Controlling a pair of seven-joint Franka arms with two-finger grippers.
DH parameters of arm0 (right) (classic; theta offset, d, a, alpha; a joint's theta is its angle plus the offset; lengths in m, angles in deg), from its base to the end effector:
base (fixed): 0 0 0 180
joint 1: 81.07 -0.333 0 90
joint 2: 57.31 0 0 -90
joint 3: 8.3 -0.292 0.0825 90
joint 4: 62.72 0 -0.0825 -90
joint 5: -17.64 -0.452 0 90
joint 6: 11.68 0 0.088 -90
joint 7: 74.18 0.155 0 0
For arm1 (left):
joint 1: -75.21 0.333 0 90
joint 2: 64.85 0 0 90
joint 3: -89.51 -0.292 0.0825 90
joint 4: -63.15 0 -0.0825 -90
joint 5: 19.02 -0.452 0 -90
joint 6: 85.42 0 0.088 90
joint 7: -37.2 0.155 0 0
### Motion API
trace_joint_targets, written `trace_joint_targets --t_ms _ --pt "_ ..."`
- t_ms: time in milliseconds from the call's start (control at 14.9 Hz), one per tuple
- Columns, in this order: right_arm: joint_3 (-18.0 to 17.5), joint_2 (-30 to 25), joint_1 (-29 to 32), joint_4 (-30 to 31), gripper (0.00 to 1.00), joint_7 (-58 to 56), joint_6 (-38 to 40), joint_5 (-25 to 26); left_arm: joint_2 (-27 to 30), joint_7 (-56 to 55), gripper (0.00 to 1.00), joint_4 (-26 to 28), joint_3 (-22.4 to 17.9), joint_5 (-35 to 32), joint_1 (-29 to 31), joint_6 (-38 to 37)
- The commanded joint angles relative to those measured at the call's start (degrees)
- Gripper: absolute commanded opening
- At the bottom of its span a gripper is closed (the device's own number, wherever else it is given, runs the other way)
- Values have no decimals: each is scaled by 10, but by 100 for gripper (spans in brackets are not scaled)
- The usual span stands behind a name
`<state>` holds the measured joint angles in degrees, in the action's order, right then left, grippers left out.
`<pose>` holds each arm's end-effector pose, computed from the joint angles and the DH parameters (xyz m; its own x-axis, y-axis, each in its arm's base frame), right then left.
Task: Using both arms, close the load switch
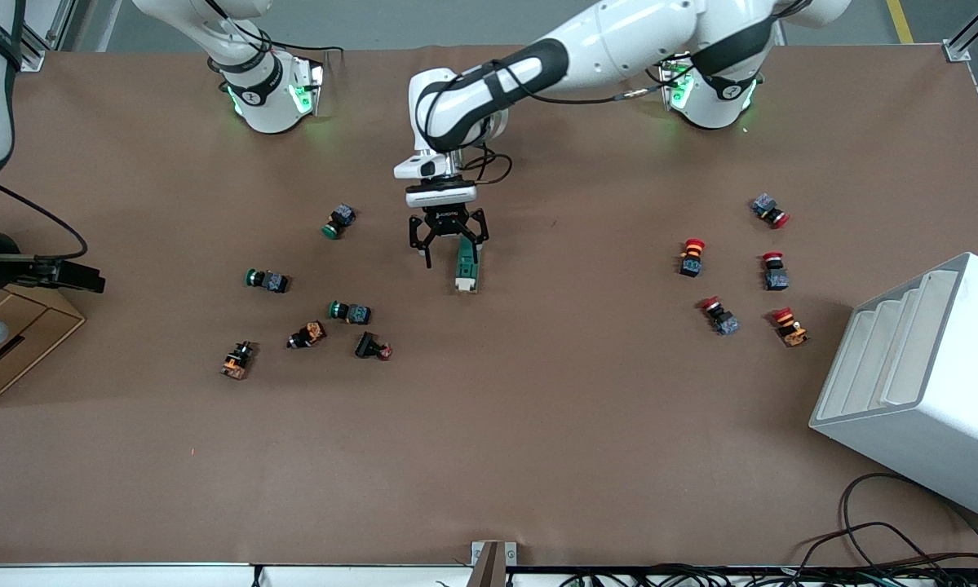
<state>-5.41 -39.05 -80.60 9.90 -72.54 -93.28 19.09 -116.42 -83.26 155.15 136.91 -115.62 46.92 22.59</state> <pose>0.6837 -0.0401 0.4932 0.9831 -0.0901 -0.1595 -0.0838 -0.9954 0.0457 0.3546 -0.6584 0.1380 0.6455 0.0733 0.7602 0.0906 -0.9957 0.0191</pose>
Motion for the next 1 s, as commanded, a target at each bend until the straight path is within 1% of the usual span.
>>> trace_joint_targets --t_ms 0,134,201,402,469,603,736,937 --pt "-9 -1 1 -5 100 1 13 6 11 55 99 11 73 21 77 4" --pt "-17 -8 -5 -4 100 1 54 0 11 118 99 9 120 55 123 2" --pt "-23 -20 -6 -3 100 -2 64 -8 11 156 99 9 147 73 151 1" --pt "-29 -45 -9 8 100 -3 66 -20 11 216 99 9 204 103 212 -6" --pt "-28 -51 -7 15 100 -4 67 -25 11 227 99 8 220 111 224 -17" --pt "-26 -78 -4 40 100 -3 62 -26 11 256 99 -4 267 154 254 -59" --pt "-25 -112 -3 84 100 -4 47 -25 10 306 99 -30 285 191 267 -105" --pt "-24 -165 -2 136 100 -6 32 -24 10 334 99 -67 286 231 267 -135"
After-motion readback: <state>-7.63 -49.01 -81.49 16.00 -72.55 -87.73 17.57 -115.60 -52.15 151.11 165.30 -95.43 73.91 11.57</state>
